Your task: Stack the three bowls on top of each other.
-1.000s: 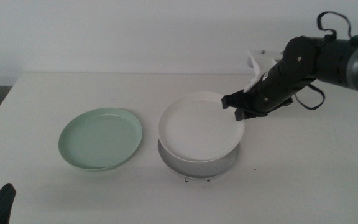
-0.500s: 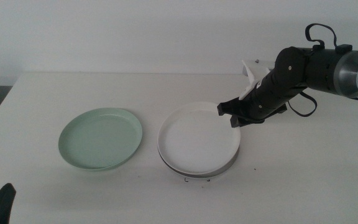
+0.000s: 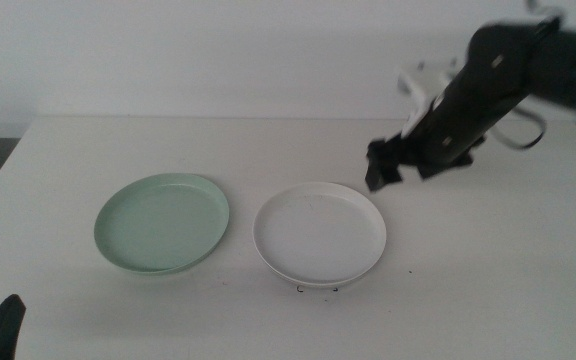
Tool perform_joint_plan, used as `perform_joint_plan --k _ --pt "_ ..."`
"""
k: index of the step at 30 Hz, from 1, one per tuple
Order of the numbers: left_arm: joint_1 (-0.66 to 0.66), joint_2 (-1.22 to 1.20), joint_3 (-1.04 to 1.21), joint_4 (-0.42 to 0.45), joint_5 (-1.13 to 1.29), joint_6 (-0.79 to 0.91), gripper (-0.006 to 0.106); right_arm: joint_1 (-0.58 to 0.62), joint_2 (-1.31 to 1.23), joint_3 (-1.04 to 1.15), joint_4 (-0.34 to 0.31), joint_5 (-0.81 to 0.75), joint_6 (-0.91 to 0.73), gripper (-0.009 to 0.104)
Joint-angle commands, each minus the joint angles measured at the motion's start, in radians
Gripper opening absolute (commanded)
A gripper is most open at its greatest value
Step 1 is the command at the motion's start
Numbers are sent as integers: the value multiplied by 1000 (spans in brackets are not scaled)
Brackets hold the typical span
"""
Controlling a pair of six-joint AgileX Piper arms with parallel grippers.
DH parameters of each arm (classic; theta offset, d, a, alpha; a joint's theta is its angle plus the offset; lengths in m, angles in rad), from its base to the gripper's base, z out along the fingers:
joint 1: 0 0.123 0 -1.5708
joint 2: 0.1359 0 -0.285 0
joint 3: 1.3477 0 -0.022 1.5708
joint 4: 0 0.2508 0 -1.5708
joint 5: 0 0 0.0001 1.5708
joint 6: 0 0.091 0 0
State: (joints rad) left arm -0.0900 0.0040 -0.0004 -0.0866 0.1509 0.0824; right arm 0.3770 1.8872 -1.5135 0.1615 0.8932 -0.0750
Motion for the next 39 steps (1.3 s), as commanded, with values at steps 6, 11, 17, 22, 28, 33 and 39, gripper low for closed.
perform_joint_plan --k 6,11,17,22,28,33,39 --pt "0 -4 0 0 -12 -1 91 0 -399 54 132 58 -200 93" --pt "0 -4 0 0 -12 -1 91 0 -714 251 178 -62 -235 93" --pt "0 -4 0 0 -12 -1 91 0 -945 378 340 -154 -397 93" --pt "0 -4 0 0 -12 -1 91 0 -963 379 385 -164 -428 93" --pt "0 -4 0 0 -12 -1 91 0 -963 379 389 -184 -412 93" --pt "0 -4 0 0 -12 -1 91 0 -963 379 393 -184 -412 93" --pt "0 -4 0 21 -14 -1 91 0 -963 379 396 -184 -412 93"
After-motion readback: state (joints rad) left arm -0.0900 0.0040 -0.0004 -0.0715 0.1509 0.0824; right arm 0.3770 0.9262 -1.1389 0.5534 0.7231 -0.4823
